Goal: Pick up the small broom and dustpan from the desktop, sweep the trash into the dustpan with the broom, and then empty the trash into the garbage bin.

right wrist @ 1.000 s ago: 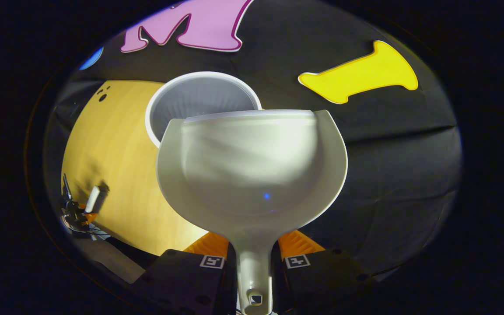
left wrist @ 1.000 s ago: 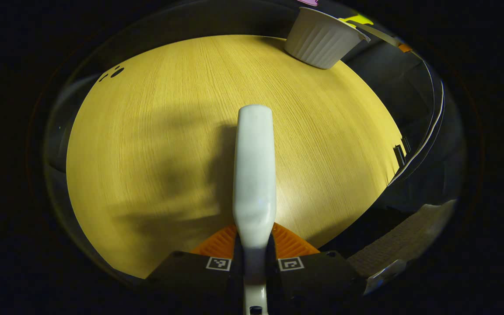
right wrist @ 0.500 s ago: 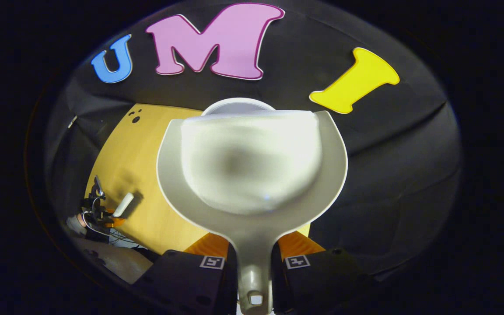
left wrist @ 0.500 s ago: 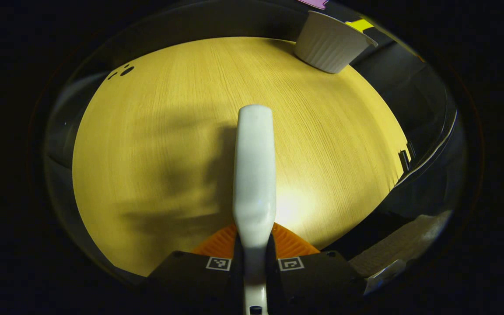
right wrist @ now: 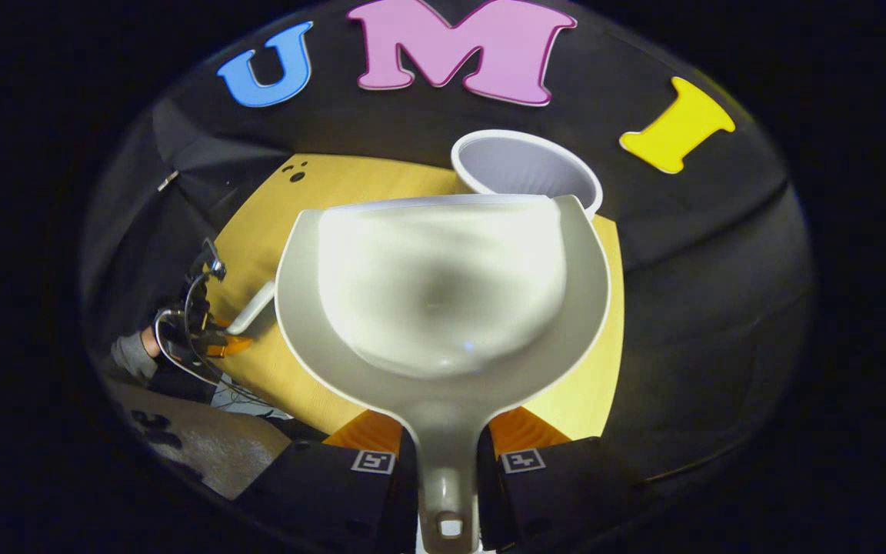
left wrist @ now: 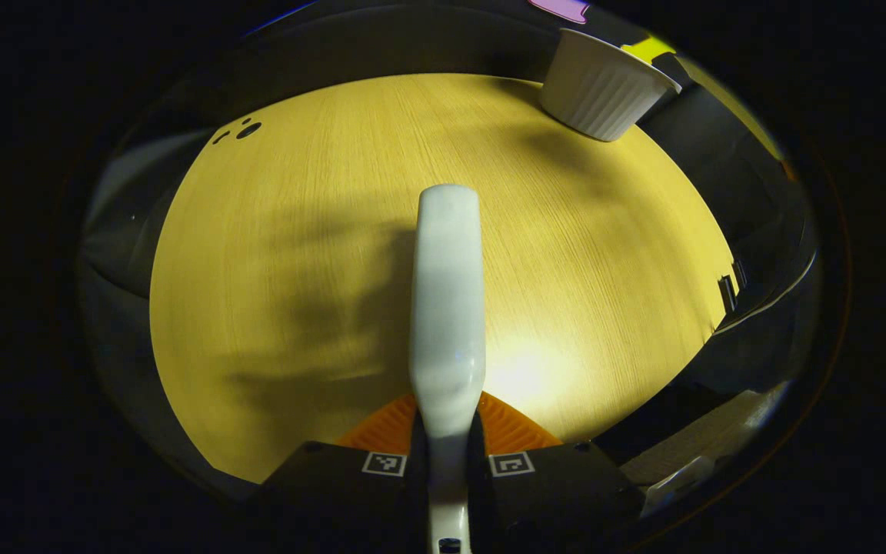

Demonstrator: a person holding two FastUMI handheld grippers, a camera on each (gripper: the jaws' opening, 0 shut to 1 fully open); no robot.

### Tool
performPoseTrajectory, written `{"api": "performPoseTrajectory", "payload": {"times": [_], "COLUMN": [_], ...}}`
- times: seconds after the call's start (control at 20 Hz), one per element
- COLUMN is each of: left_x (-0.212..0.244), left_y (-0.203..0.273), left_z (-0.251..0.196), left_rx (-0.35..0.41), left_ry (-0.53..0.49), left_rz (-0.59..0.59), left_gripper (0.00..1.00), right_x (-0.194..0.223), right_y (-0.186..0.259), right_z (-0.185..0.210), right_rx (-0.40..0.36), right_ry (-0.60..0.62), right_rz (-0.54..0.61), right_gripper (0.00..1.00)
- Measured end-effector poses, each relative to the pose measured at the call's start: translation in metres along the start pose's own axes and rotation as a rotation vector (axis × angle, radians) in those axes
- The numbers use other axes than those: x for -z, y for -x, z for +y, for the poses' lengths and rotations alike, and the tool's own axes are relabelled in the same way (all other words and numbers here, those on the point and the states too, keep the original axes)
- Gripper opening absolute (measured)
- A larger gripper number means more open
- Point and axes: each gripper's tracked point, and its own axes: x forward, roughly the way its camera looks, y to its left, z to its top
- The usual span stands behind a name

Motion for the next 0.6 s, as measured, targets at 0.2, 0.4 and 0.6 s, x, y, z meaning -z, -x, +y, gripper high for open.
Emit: {"api": "performPoseTrajectory", "payload": {"times": [0.2, 0.4, 0.6], "left_x": [-0.002, -0.003, -0.003], "left_y": [0.001, 0.002, -0.001], "left_z": [0.003, 0.003, 0.005], "left_rx": [-0.029, -0.06, -0.077], "left_ry": [-0.006, -0.013, -0.019], "left_rz": [-0.009, -0.022, -0.034], "left_gripper": [0.25, 0.25, 0.25], "right_x": [0.047, 0.087, 0.111], "right_y": [-0.058, -0.108, -0.147], "right_z": [0.033, 0.05, 0.063], "right_rx": [-0.026, -0.023, -0.031], "right_ry": [-0.031, -0.078, -0.071], "right_rz": [0.045, 0.07, 0.08], "right_gripper": [0.35, 0.35, 0.35]}}
